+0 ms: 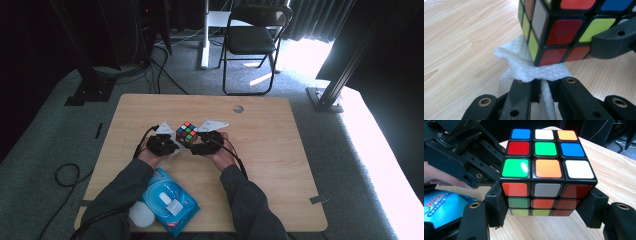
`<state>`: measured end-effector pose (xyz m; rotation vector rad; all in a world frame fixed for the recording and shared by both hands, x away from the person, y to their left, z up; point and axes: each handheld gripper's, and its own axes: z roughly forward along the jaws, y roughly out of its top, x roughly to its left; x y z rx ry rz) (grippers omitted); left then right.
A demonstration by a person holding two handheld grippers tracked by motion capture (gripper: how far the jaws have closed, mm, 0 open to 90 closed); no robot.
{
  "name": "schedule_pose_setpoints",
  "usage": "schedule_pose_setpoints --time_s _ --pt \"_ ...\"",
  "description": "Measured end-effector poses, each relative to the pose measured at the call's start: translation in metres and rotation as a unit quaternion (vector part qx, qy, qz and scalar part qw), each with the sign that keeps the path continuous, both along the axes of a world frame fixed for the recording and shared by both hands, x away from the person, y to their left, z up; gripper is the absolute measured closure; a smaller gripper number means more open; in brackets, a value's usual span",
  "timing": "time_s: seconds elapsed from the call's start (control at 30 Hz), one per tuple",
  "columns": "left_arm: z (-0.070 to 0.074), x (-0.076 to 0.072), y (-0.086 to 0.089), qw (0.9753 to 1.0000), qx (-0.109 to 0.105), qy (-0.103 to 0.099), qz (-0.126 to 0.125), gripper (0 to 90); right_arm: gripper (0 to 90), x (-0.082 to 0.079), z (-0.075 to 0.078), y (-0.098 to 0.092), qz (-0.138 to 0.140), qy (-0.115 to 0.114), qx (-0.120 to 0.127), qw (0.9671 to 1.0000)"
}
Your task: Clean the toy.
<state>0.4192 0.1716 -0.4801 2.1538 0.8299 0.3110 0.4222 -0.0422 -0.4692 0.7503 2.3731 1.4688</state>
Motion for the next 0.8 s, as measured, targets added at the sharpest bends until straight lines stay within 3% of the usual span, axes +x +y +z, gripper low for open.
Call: schedule_pose_setpoints --time_s 0.4,0.67,0.8 --pt "0.003 -0.005 -0.006 0.9996 -0.008 -0.011 -0.023 83.7 34.2 0.002 0.003 0.006 -0.007 0.001 0.009 0.9999" --pt "0.001 -0.008 -0.013 0.9987 0.001 -0.009 -0.051 82.6 34.1 0.005 0.001 0.008 -0.02 0.007 0.007 0.9997" --pt "0.001 -0.008 -0.013 0.9986 0.001 -0.012 -0.051 82.5 34.2 0.006 0.001 0.009 -0.024 0.008 0.008 0.9997"
